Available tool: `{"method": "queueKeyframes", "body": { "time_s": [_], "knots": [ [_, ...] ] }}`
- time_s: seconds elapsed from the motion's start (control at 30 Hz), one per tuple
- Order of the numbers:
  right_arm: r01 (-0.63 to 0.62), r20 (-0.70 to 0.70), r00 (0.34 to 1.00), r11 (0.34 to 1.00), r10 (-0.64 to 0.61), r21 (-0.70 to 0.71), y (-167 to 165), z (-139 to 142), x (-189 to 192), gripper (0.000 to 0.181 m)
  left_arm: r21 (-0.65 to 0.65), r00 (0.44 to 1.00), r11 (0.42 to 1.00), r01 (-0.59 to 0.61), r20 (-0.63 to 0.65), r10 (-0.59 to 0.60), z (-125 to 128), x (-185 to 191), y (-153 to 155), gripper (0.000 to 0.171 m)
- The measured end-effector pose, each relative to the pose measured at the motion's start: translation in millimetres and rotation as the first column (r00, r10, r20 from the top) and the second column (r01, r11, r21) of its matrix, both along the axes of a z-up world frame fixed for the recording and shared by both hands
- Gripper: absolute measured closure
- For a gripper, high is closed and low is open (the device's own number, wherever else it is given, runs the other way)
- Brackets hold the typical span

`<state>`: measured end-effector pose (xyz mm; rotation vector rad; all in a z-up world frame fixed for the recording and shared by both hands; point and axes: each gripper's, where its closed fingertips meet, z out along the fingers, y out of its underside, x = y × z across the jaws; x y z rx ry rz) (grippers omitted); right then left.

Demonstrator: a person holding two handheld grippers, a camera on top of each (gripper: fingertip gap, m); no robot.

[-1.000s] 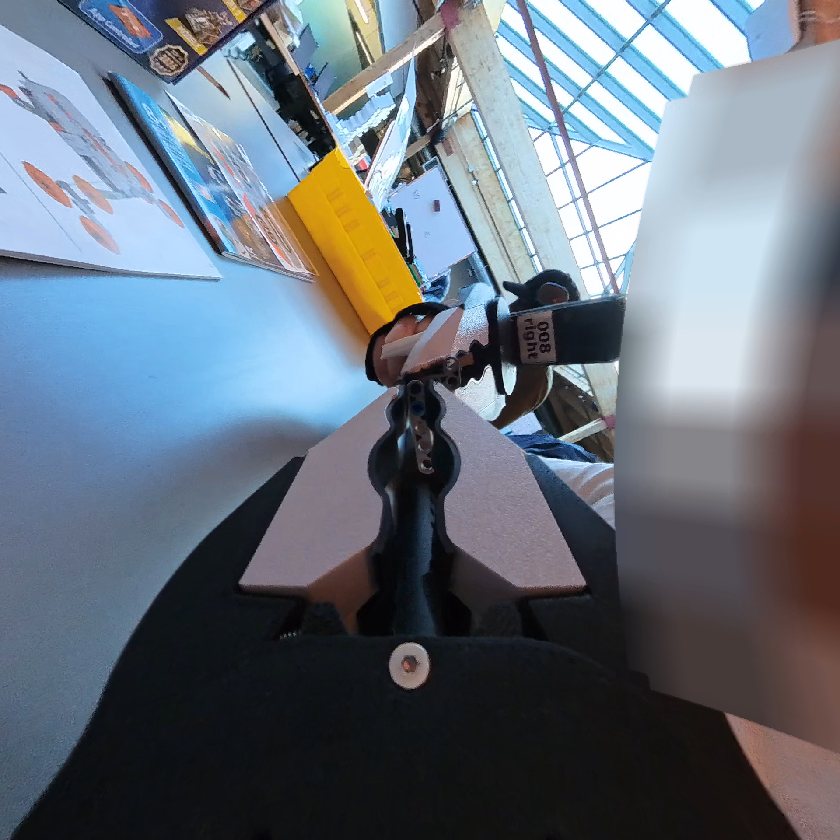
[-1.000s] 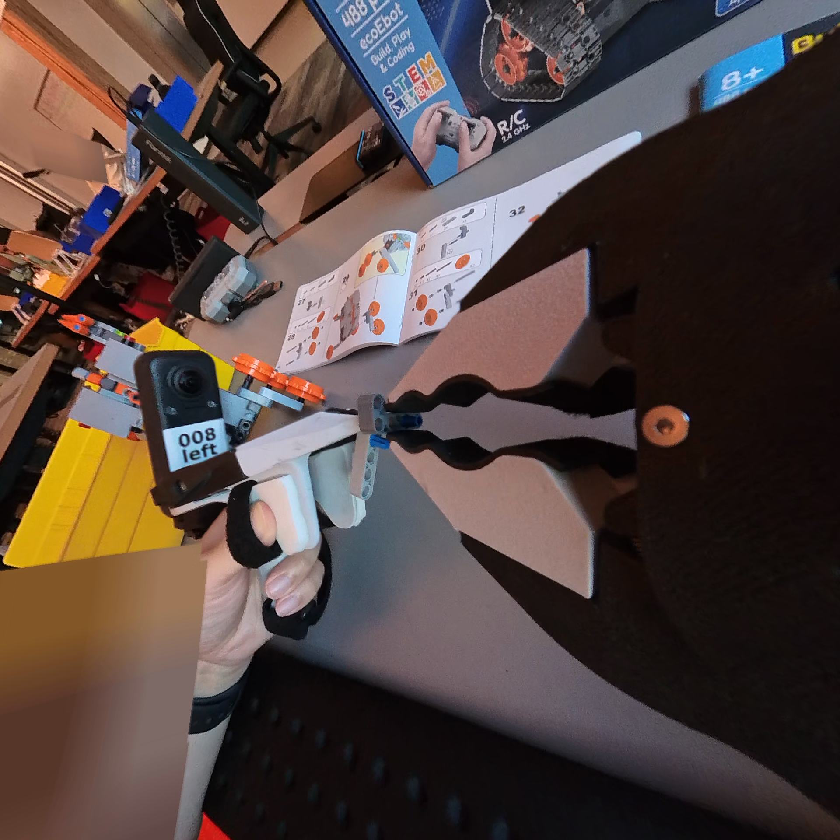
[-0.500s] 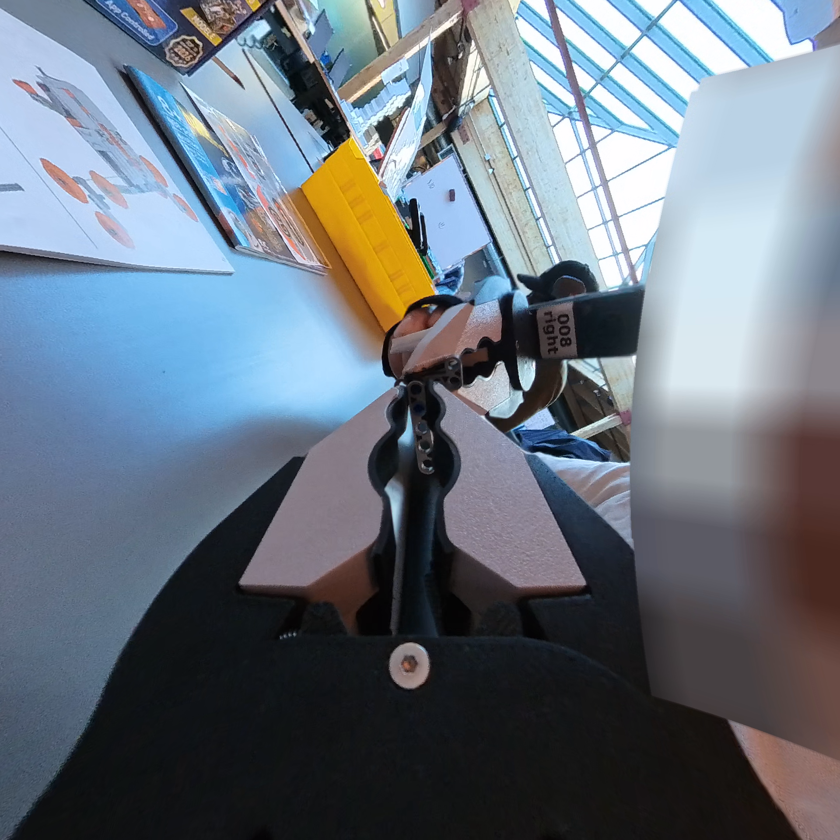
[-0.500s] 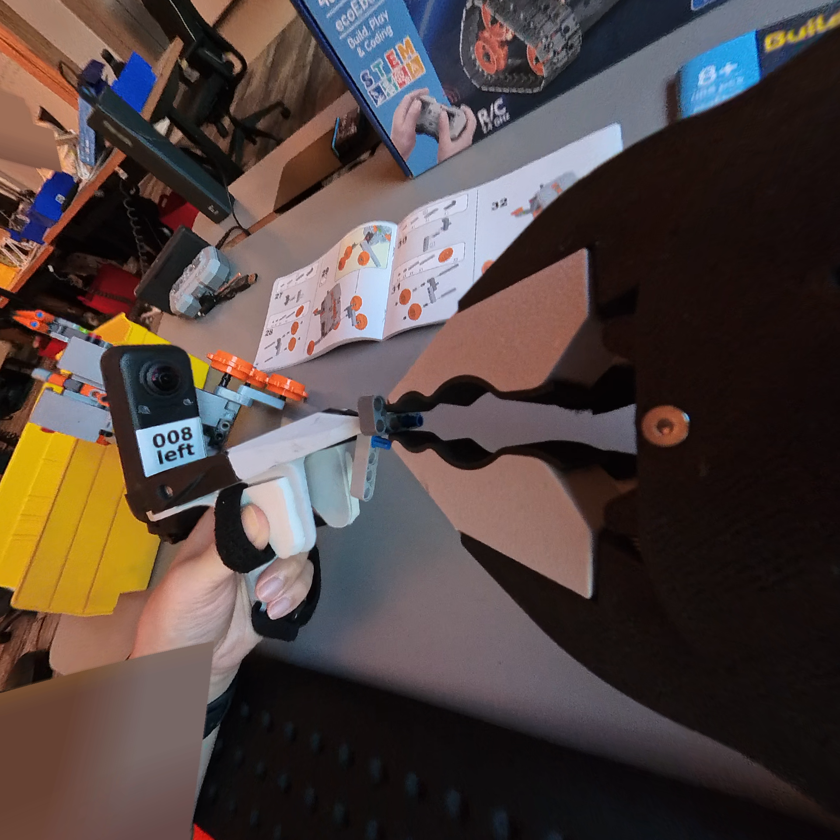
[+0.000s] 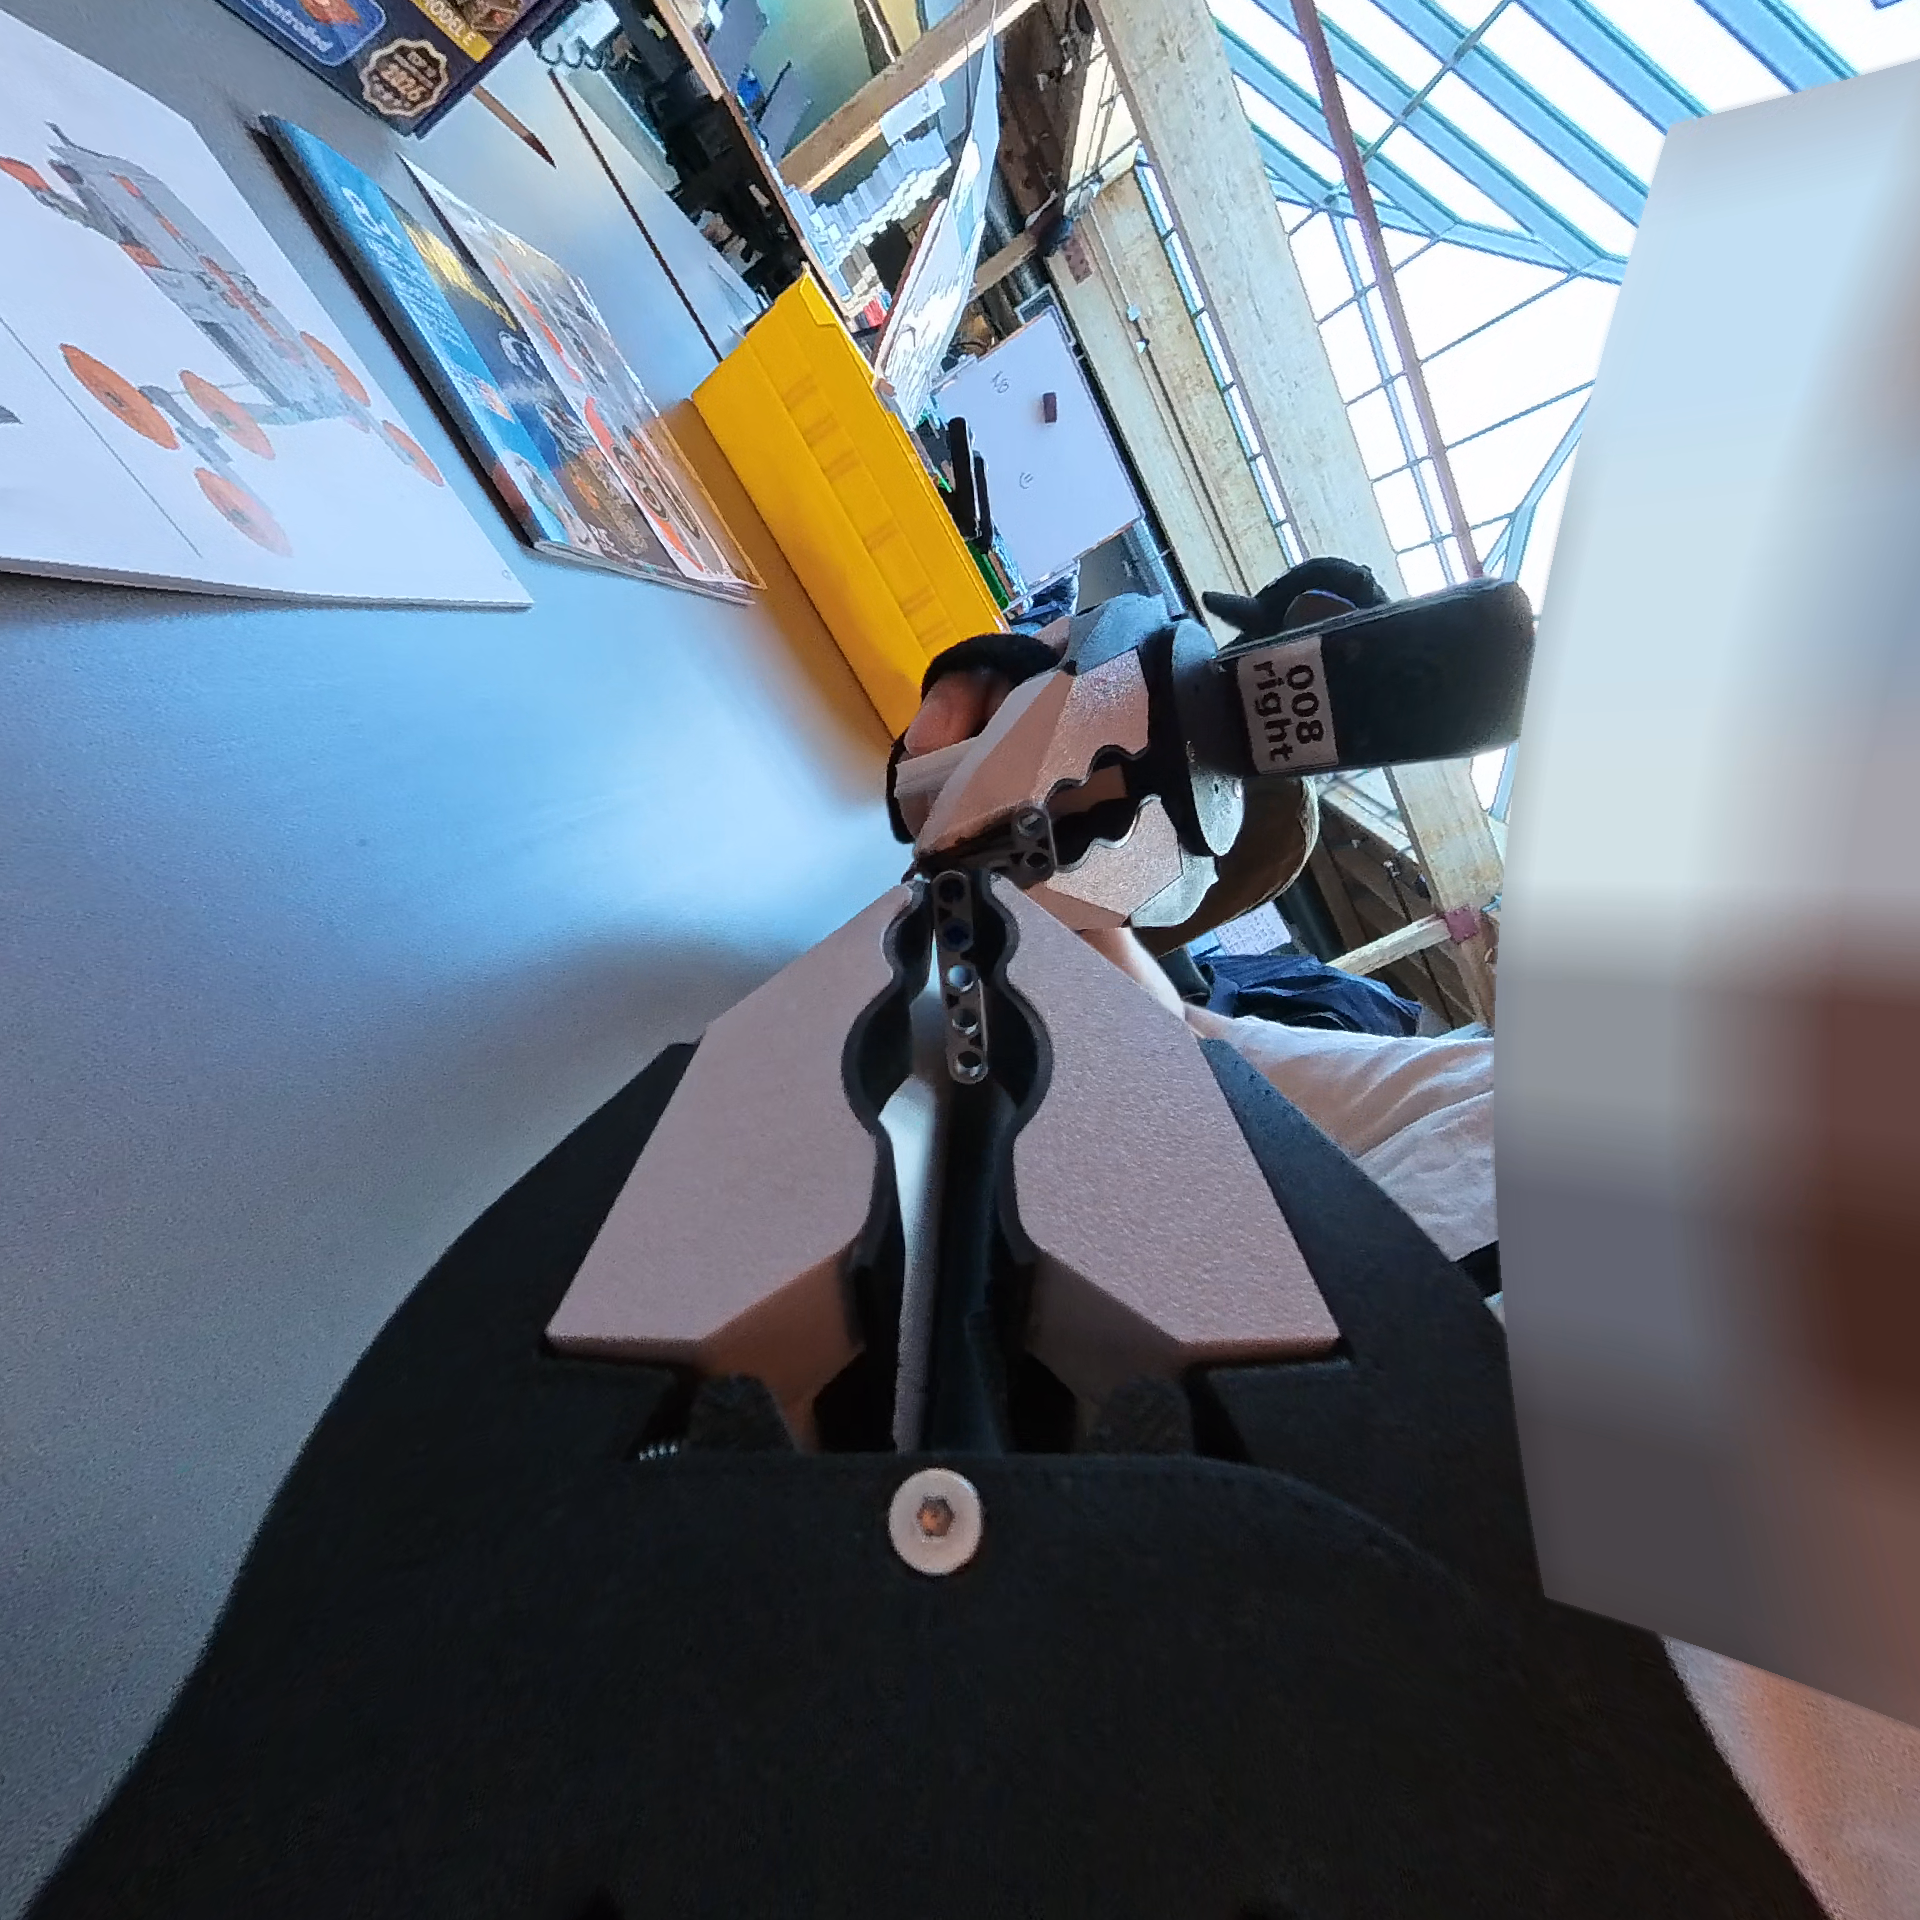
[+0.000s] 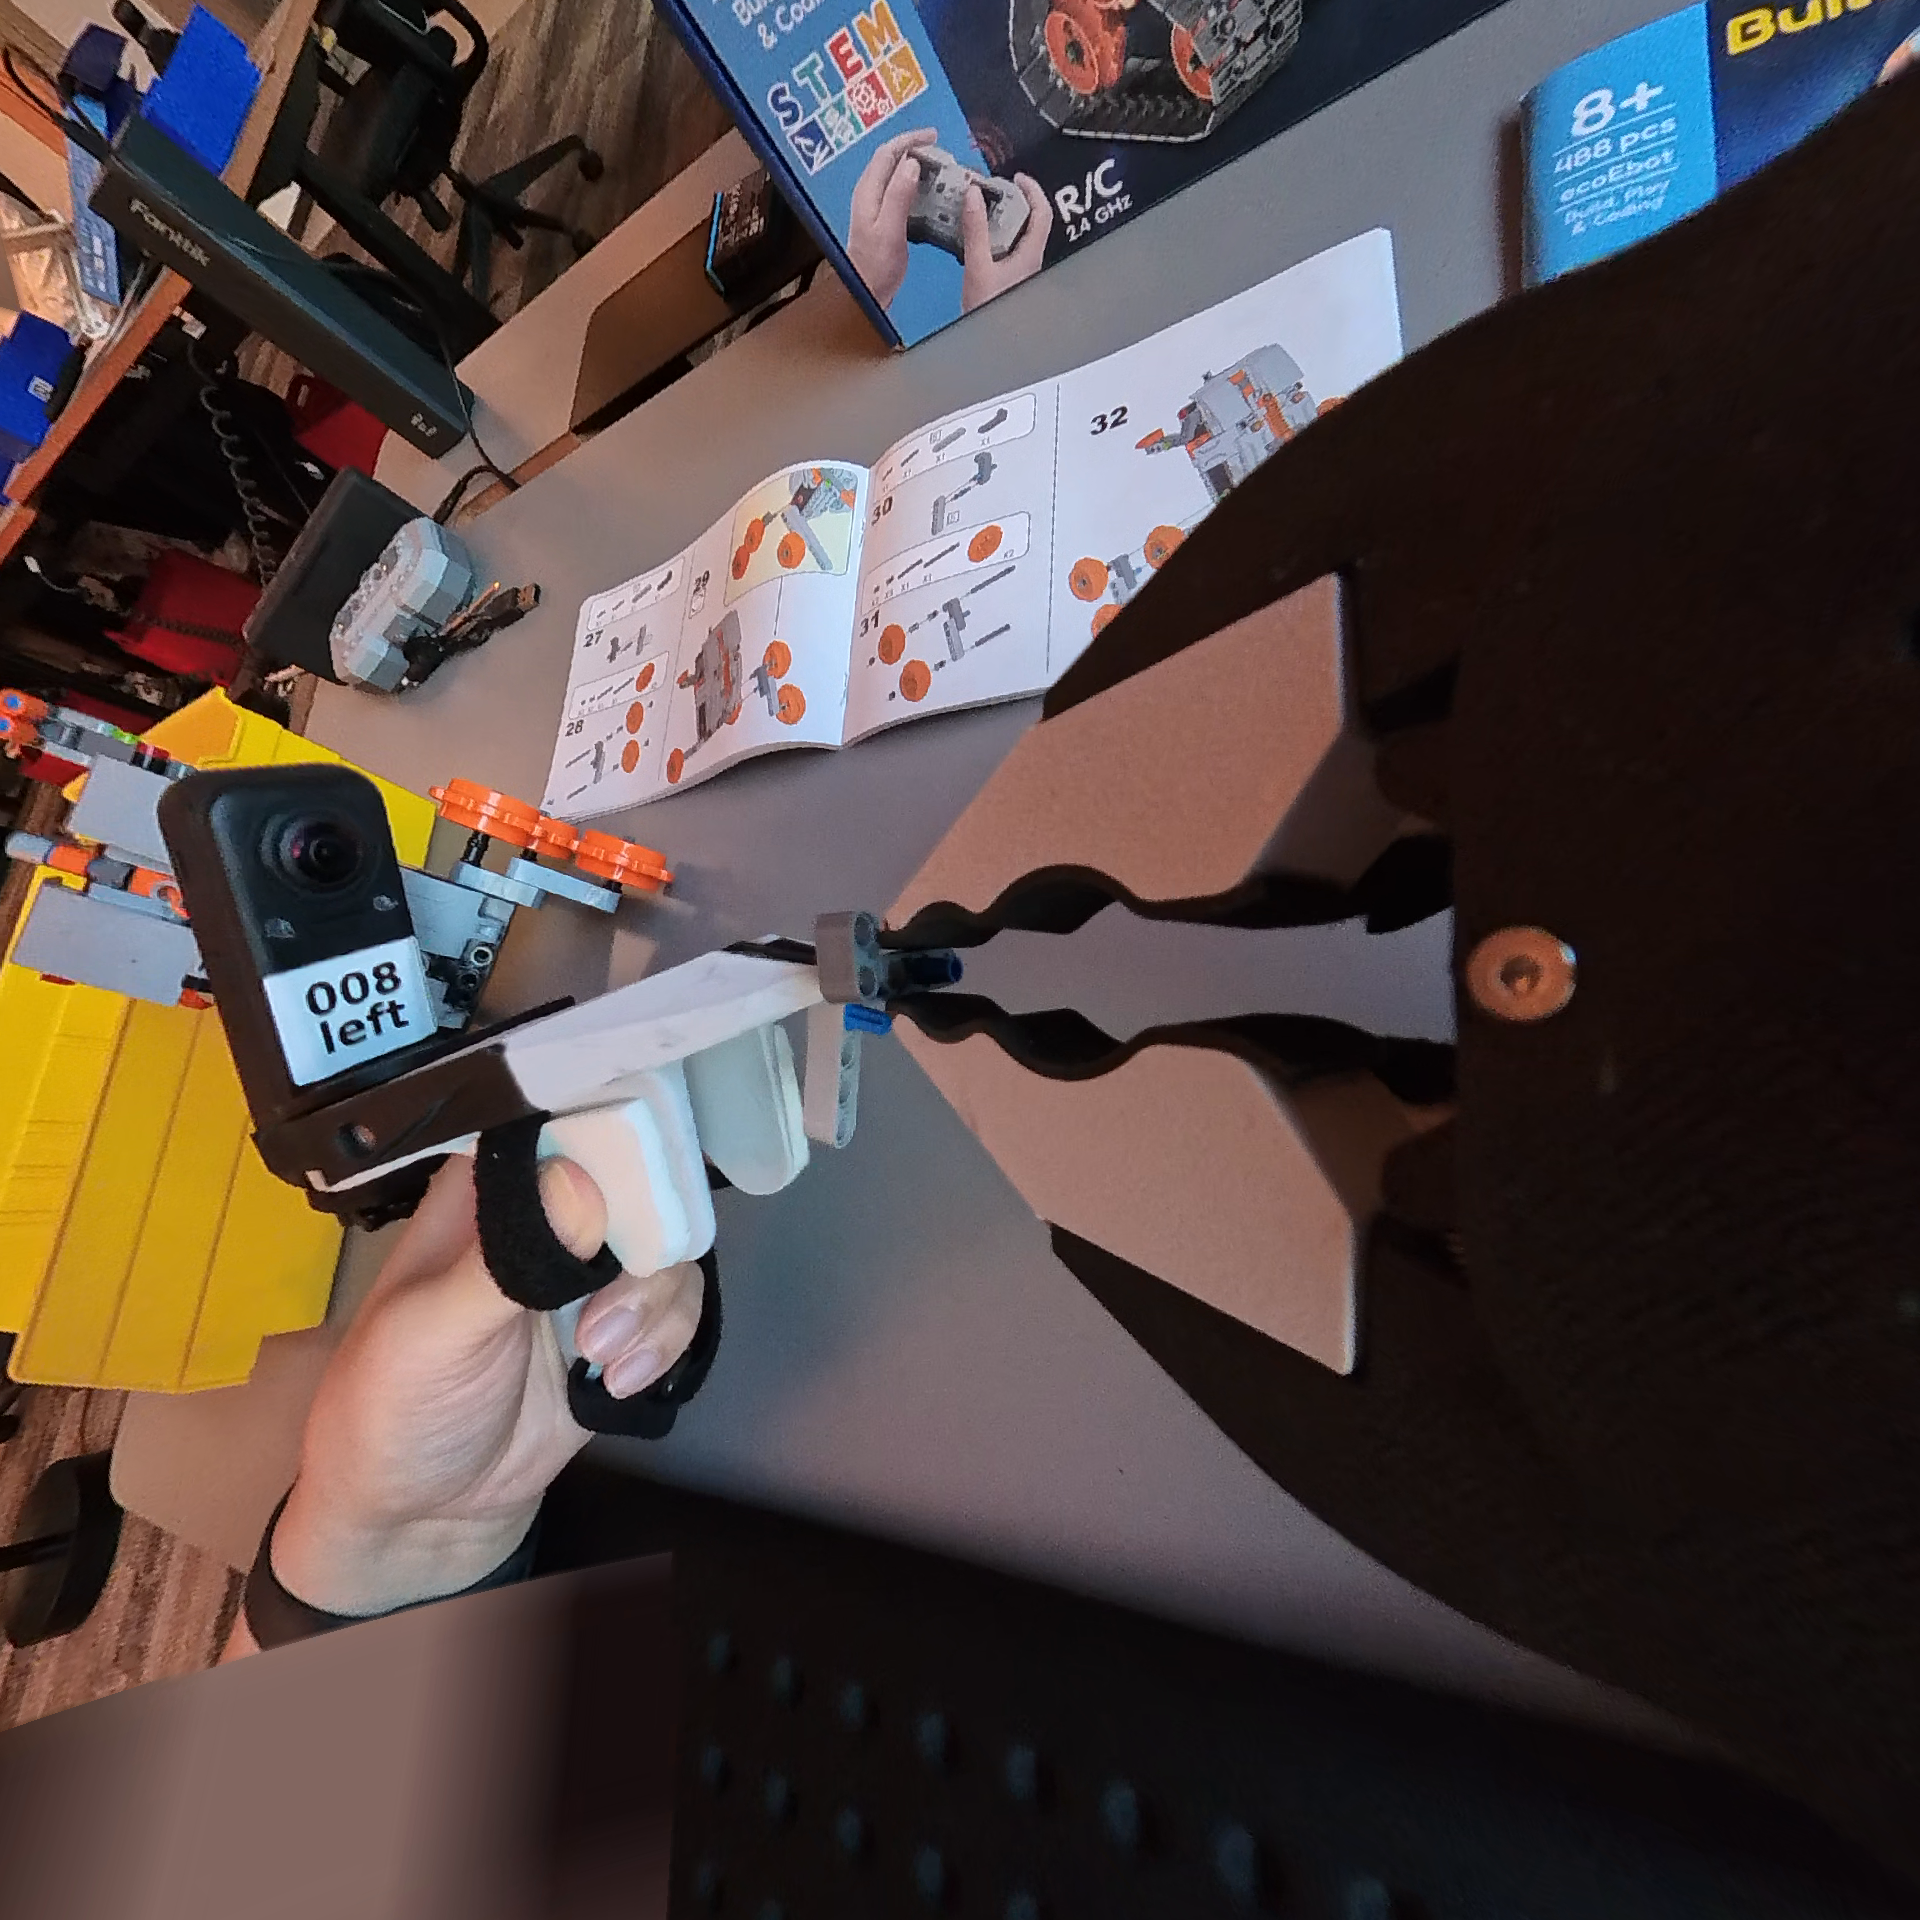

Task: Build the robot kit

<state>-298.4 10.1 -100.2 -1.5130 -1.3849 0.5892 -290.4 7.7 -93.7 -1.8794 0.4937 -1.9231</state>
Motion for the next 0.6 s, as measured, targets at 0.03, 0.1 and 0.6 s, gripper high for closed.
{"method": "queueKeyframes", "body": {
  "time_s": [0.03,0.1,0.6],
  "knots": [
    [-0.001,0.010,1.000,1.000,0.001,-0.001,-0.1,-1.2,0.4,0.175,0.000,1.000,1.000,0.001,-0.006,-0.001,-1.0,0.3,-0.2,0.166],
    [-0.001,0.015,1.000,1.000,0.002,-0.010,-0.5,-2.6,0.9,0.175,-0.001,1.000,1.000,0.003,-0.012,-0.003,-2.2,0.7,-0.4,0.166],
    [0.004,-0.014,1.000,0.999,-0.003,0.050,0.1,3.8,-1.3,0.175,-0.120,0.995,0.992,0.032,0.098,-0.020,4.2,-2.3,1.2,0.166]
  ]
}}
